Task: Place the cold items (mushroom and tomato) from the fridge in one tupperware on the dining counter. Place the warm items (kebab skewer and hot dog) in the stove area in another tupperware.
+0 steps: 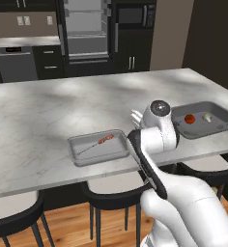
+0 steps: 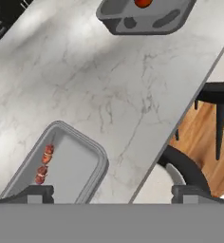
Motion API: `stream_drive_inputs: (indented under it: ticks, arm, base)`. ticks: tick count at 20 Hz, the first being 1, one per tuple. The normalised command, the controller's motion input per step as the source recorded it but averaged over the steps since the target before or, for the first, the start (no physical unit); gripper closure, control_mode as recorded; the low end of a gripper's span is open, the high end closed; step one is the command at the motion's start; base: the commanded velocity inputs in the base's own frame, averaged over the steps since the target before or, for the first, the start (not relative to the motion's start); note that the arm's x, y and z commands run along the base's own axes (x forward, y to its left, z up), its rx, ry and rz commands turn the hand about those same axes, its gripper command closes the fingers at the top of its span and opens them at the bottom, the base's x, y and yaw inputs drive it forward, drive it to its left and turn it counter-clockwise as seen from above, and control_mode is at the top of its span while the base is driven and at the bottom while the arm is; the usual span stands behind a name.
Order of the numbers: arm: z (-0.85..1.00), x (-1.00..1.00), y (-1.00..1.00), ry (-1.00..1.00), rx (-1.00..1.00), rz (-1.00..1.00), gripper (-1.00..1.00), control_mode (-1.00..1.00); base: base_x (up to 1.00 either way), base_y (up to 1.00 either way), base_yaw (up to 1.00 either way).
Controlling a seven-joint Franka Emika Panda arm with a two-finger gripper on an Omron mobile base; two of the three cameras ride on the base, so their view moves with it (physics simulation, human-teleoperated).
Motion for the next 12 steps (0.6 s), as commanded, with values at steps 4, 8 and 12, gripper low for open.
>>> stream_drive_inputs:
  ticks: [4,8,12]
  arm:
    - [0.23,-1.0,-0.84,-0.01,-0.13,0.1,-1.0,-1.0]
    - [-0.04,-1.0,-0.97,-0.14,0.1,0.12,-1.0,-1.0]
    - [-0.05,-0.76,-0.35,-0.12,0.05,0.13,-1.0,-1.0]
  base:
    - [0.0,0.0,0.0]
    - [0.0,0.0,0.0]
    - [0.0,0.0,0.0]
